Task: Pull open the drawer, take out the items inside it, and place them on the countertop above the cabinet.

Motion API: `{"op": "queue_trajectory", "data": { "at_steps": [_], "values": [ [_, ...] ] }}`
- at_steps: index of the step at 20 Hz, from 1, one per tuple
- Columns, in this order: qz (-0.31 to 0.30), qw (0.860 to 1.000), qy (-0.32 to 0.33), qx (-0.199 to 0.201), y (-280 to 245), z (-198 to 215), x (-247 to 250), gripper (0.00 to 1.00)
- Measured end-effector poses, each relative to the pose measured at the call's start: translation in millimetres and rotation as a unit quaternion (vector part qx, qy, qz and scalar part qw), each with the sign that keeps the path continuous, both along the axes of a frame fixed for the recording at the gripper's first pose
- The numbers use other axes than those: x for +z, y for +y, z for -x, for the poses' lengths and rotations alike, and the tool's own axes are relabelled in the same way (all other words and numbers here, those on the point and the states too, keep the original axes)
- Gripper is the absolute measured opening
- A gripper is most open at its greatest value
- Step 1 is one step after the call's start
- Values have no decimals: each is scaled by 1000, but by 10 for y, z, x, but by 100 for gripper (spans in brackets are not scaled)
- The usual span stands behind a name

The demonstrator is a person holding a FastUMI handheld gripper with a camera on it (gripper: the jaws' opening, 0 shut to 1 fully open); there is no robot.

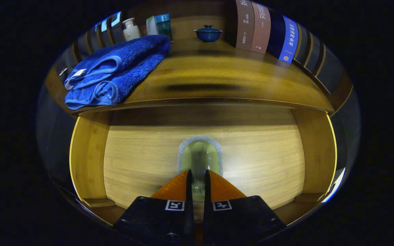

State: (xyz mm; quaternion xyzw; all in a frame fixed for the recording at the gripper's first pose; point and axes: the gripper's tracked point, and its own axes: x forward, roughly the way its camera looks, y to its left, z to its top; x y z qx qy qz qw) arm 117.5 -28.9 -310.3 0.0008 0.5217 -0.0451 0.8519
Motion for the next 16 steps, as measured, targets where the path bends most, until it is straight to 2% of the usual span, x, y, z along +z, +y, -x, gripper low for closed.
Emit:
{"op": "queue_trajectory", "data": {
  "at_steps": [6,11,16],
  "values": [
    [-4,998,-58,13,45,157,301,15],
    [-21,991,-130,18,132,358,909,15],
    [-28,975,-220,18,95,40,1654,15]
  ]
}}
